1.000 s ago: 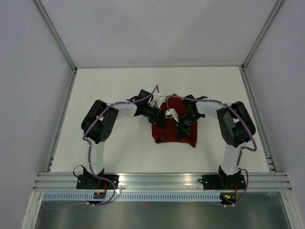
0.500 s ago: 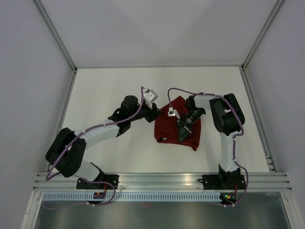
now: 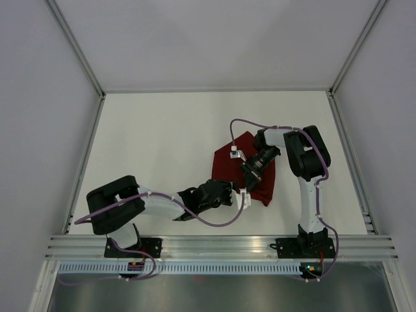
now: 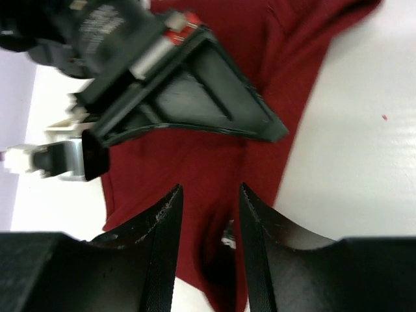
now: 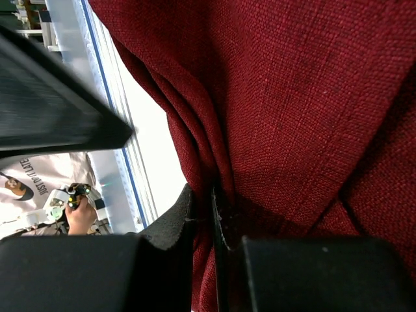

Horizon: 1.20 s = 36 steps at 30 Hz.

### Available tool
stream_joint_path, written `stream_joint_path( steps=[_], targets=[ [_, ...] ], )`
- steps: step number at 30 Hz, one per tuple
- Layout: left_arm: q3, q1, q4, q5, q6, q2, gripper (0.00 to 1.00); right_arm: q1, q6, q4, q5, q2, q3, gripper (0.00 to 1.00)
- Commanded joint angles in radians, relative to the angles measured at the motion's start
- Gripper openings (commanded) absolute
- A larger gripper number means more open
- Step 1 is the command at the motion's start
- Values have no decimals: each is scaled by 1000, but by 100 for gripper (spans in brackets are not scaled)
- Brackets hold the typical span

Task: Fold the napkin, place the utensils inside, and roll it up
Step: Roll the napkin with the utensil

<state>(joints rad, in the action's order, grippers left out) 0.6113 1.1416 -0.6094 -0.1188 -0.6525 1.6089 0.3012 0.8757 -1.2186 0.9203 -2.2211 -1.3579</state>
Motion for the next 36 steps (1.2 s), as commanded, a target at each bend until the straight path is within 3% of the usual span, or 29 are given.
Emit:
stream_joint_path(
  steps=[1, 19, 36],
  targets=[
    [13, 32, -92, -58, -180, 71, 45, -8, 49, 139, -170, -57, 0, 0],
    [67, 98, -70, 24, -177, 149, 46, -14, 39, 145, -176, -71, -4, 0],
    [107, 69, -7, 68, -157, 243, 43, -17, 39, 133, -181, -68, -6, 0]
  ],
)
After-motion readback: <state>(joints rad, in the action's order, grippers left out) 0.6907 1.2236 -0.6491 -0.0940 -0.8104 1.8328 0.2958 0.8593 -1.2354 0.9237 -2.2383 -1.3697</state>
